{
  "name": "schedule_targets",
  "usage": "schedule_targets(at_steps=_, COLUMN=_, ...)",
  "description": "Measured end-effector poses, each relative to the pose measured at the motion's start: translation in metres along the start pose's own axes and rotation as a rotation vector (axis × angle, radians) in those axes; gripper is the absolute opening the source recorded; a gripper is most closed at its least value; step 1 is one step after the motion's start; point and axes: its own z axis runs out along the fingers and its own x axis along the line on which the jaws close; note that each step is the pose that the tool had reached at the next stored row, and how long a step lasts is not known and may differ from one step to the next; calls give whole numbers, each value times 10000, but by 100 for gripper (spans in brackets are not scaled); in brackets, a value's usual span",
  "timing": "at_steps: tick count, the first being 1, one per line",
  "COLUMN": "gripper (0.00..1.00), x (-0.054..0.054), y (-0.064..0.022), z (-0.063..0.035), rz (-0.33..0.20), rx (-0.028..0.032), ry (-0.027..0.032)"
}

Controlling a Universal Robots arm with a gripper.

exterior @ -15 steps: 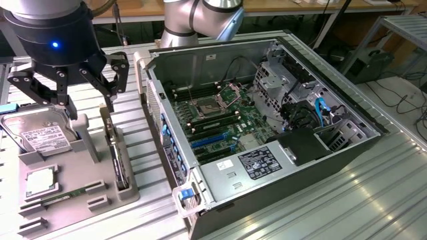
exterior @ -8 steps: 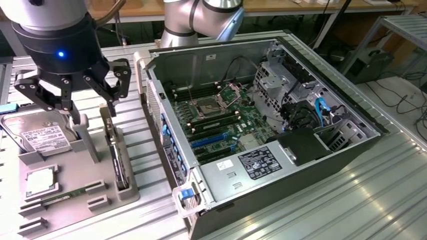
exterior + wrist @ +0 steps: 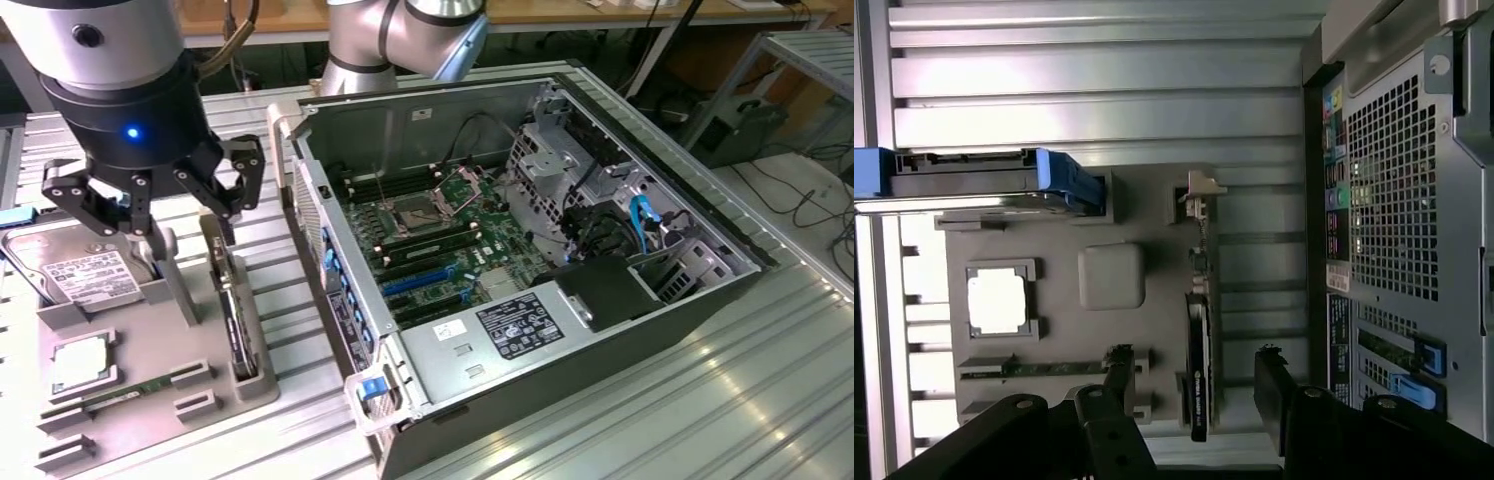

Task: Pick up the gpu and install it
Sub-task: 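Pick up the gpu and move the gpu toward the slot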

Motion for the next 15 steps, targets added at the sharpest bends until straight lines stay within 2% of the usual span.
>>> schedule_targets(at_steps=4, gripper=60, x=0, y=-30, z=48, rz=-1, rx=2, ry=2)
schedule_targets(at_steps=9, gripper=60, x=-2, y=-119, z=107, rz=-1, rx=-1, ry=-1)
schedule_targets(at_steps=15, gripper=60, x=-12, y=-124, z=211, rz=-168, rx=3, ry=7)
